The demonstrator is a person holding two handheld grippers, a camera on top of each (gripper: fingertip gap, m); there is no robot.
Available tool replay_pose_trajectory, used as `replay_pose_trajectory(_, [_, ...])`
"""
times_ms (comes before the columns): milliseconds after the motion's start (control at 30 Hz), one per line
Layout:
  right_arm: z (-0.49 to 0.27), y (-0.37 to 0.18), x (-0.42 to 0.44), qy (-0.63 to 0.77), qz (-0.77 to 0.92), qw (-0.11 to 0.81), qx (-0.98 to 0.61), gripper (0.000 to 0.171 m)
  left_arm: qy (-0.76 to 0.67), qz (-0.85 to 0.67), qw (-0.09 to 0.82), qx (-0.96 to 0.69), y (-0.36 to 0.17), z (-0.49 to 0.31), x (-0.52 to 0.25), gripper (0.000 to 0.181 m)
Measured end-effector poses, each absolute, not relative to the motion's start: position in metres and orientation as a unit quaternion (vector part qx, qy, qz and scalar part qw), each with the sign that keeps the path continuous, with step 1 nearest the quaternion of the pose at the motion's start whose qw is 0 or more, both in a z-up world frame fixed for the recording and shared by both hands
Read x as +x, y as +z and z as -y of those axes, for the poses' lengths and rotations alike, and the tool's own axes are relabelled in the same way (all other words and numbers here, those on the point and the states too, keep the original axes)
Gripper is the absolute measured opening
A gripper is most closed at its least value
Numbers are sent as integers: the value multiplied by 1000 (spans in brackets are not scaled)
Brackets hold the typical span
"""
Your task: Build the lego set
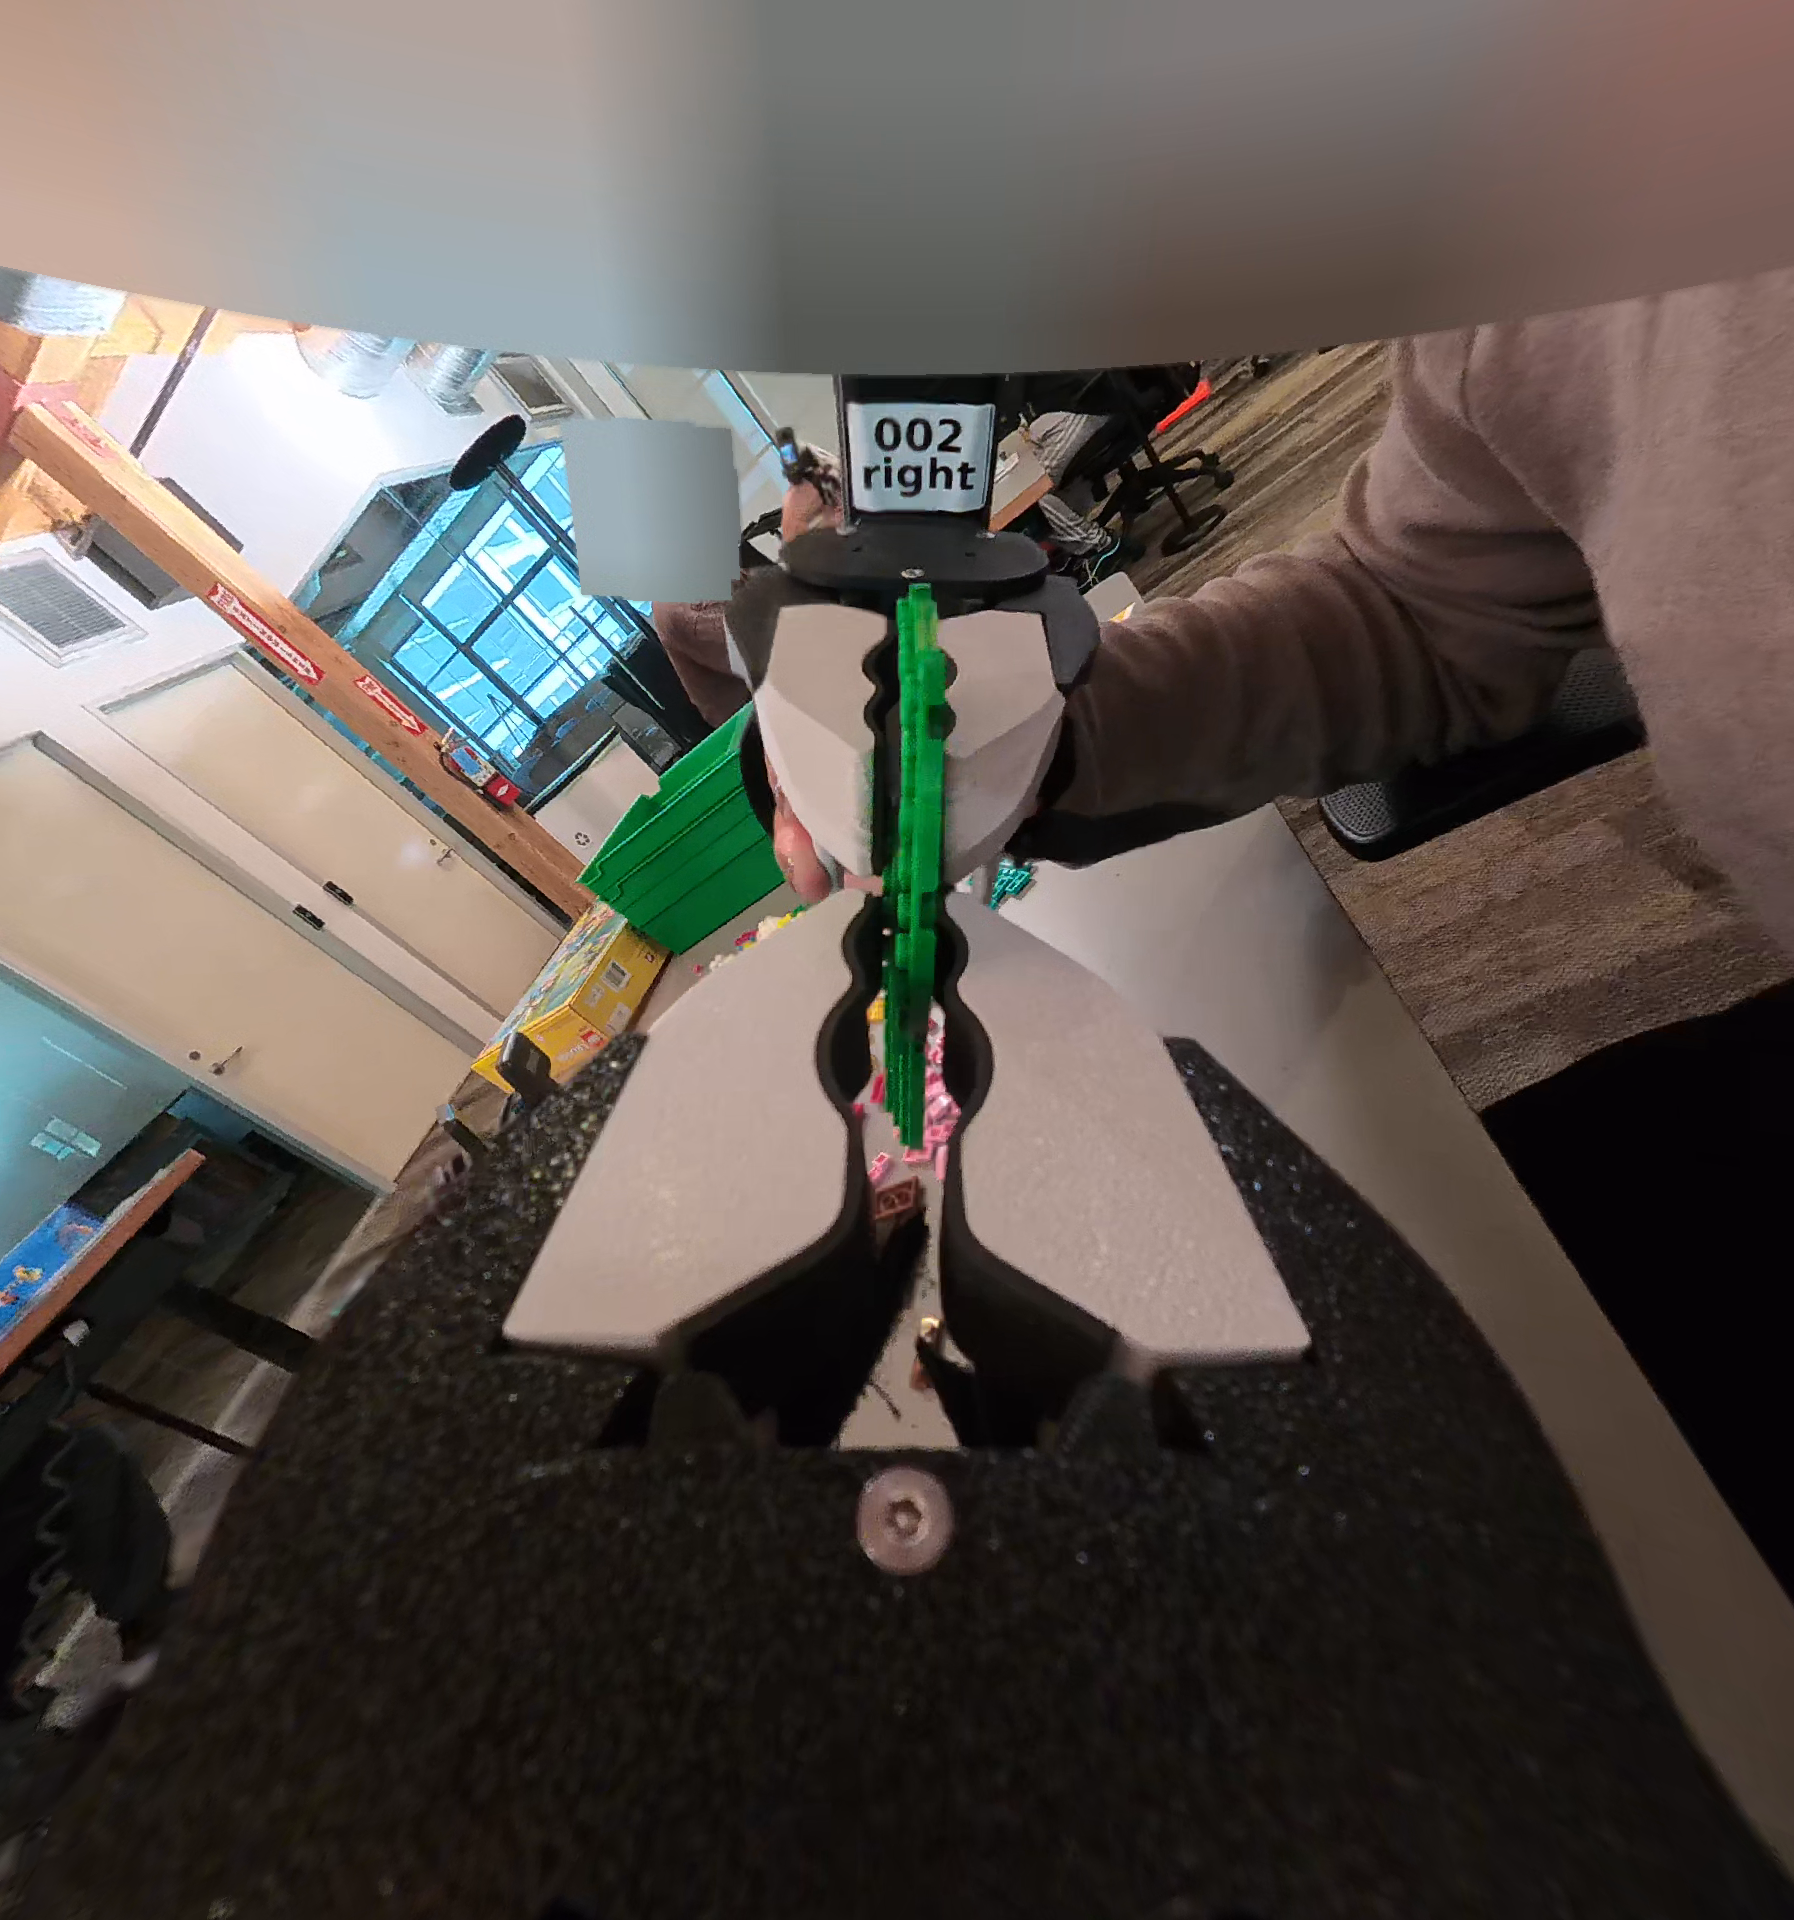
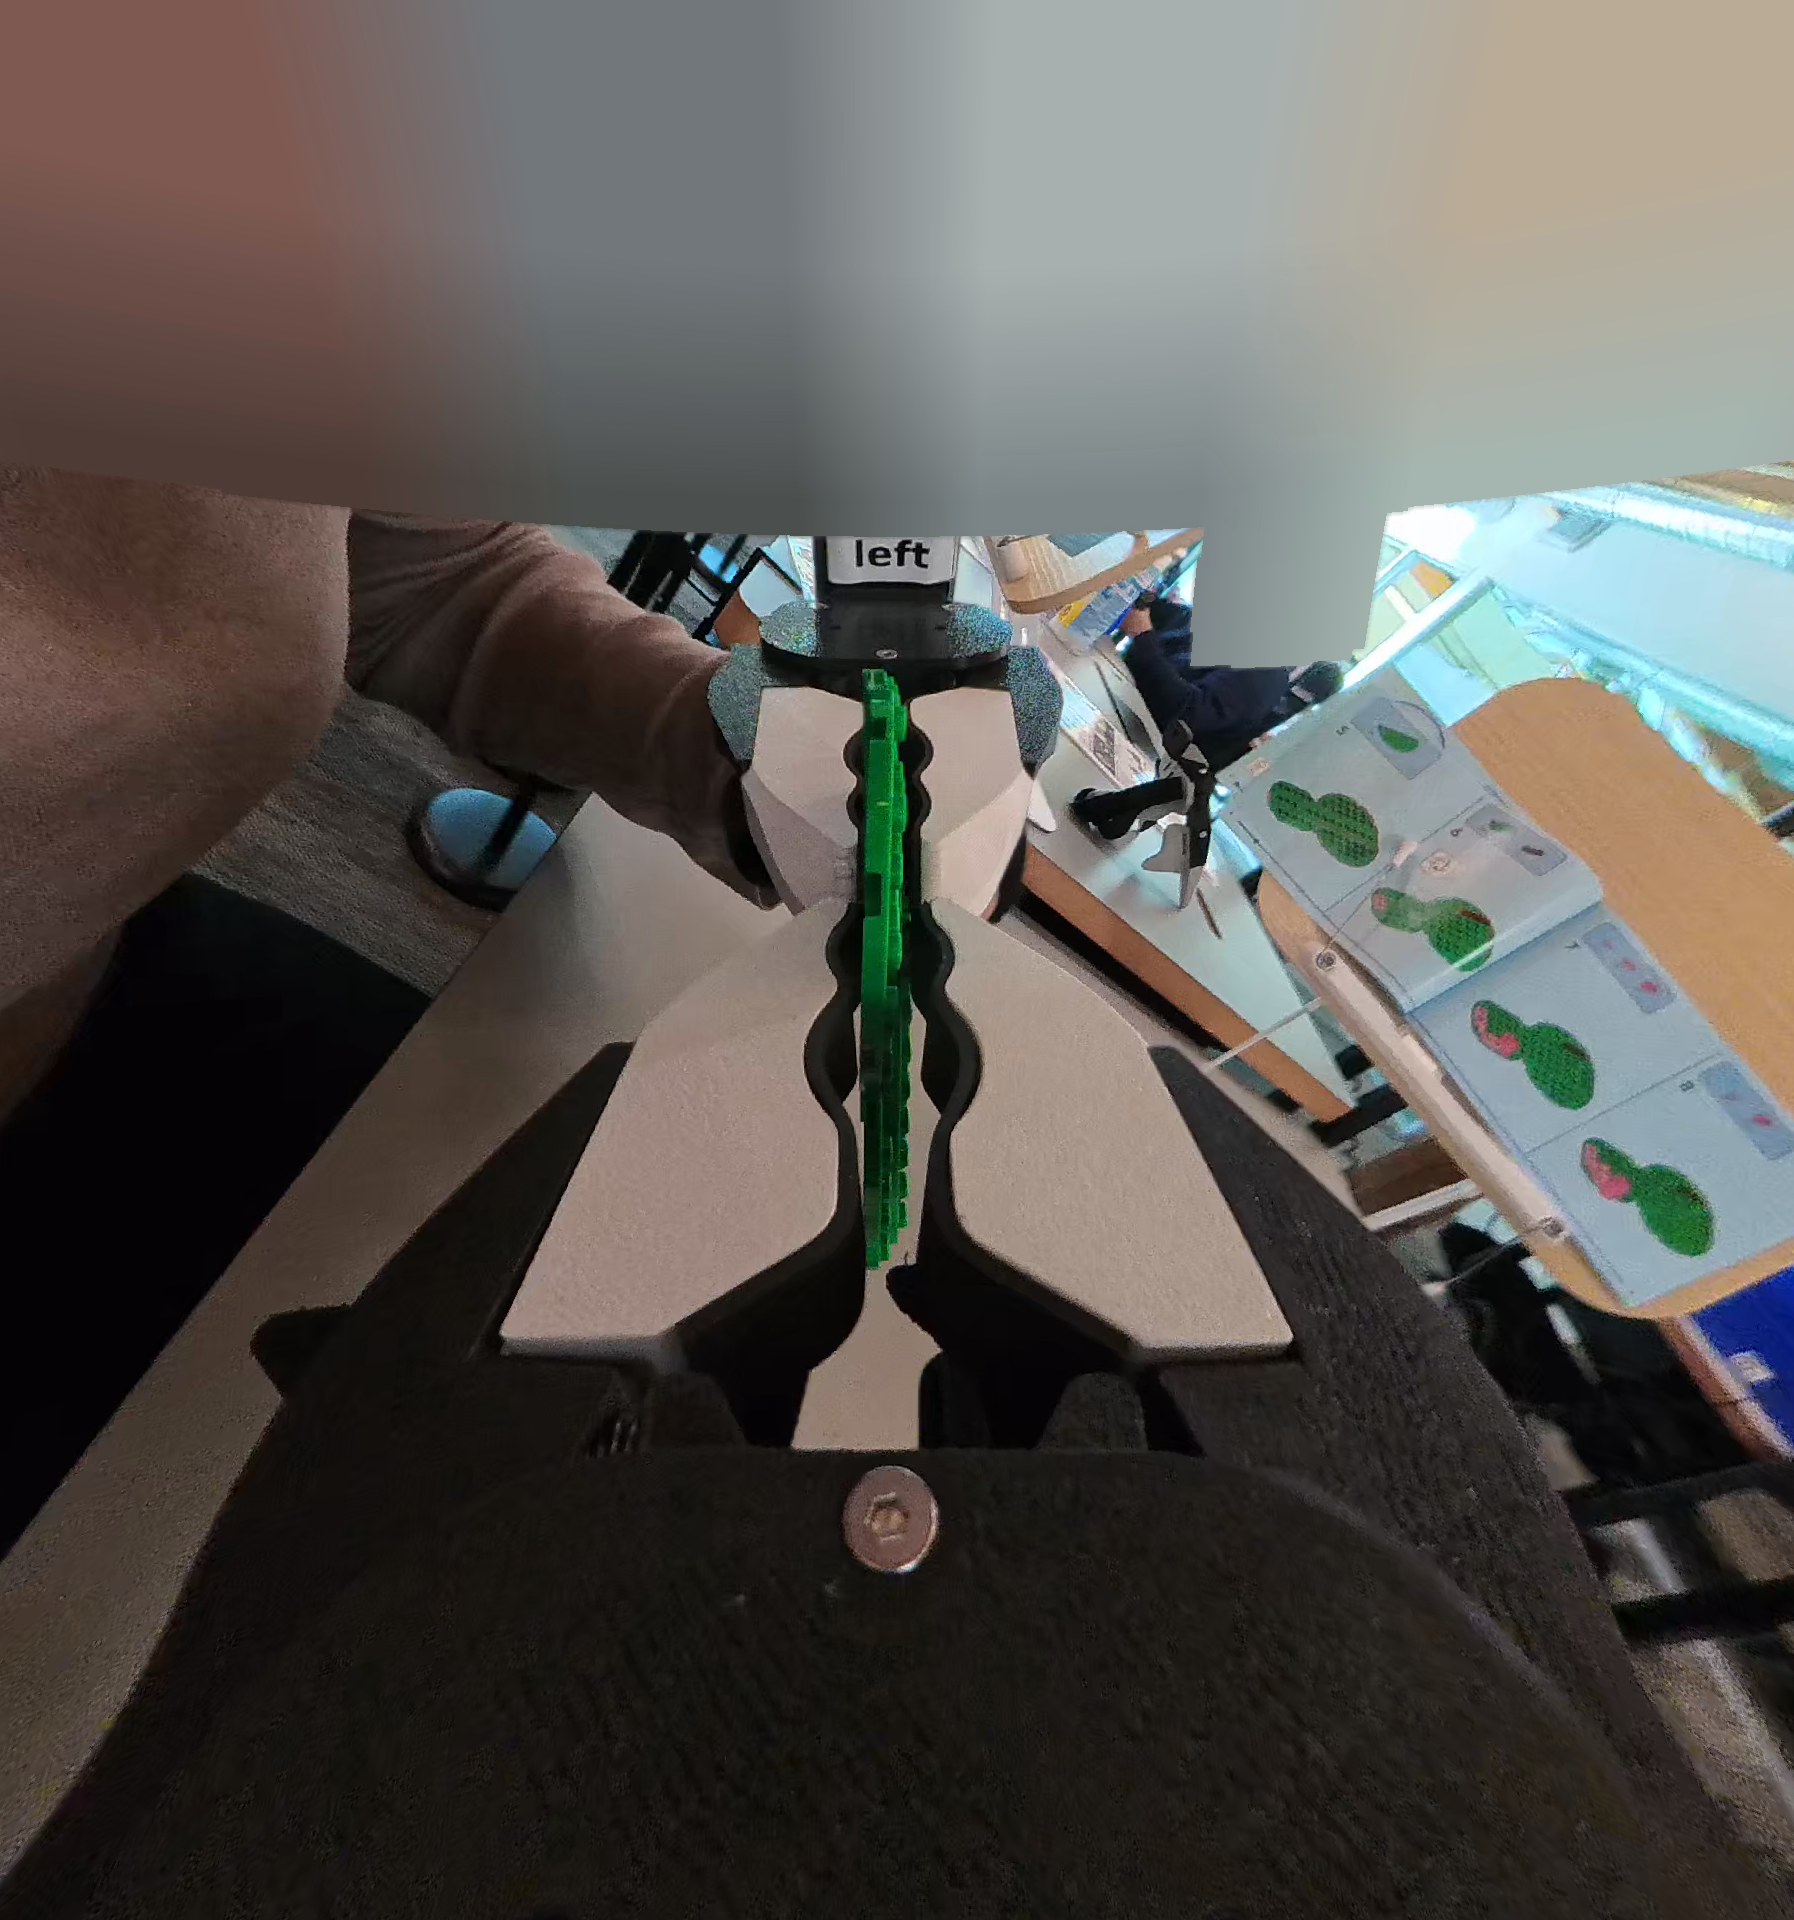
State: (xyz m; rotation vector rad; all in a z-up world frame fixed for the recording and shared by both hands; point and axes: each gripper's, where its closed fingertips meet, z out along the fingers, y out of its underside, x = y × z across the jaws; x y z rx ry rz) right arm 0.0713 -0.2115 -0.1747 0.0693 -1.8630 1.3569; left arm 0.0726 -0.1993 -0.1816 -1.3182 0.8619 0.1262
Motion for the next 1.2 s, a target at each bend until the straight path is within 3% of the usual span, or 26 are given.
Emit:
replay_pose_trajectory(133, [198, -167, 51, 609, 700, 364, -78, 10, -16, -288, 723, -628, -176, 188, 53, 8])
replay_pose_trajectory(200, [190, -167, 42, 636, 689, 323, -131, 26, -74, -218, 725, -649, -176, 182, 39, 8])
replay_pose_trajectory(433, [176, -183, 22, 646, 685, 233, -244, 24, -267, -65, 730, -626, -167, 179, 14, 8])
replay_pose_trajectory(900, [175, -190, 13, 660, 666, 207, -277, 7, -291, -51, 725, -622, -174, 175, 12, 9])
replay_pose_trajectory(1067, [178, -198, 13, 644, 683, 201, -279, 6, -246, -49, 740, -623, -171, 173, 10, 21])
replay_pose_trajectory(1200, [184, -201, 14, 647, 686, 186, -274, 7, -220, -67, 738, -634, -173, 173, 13, 14])
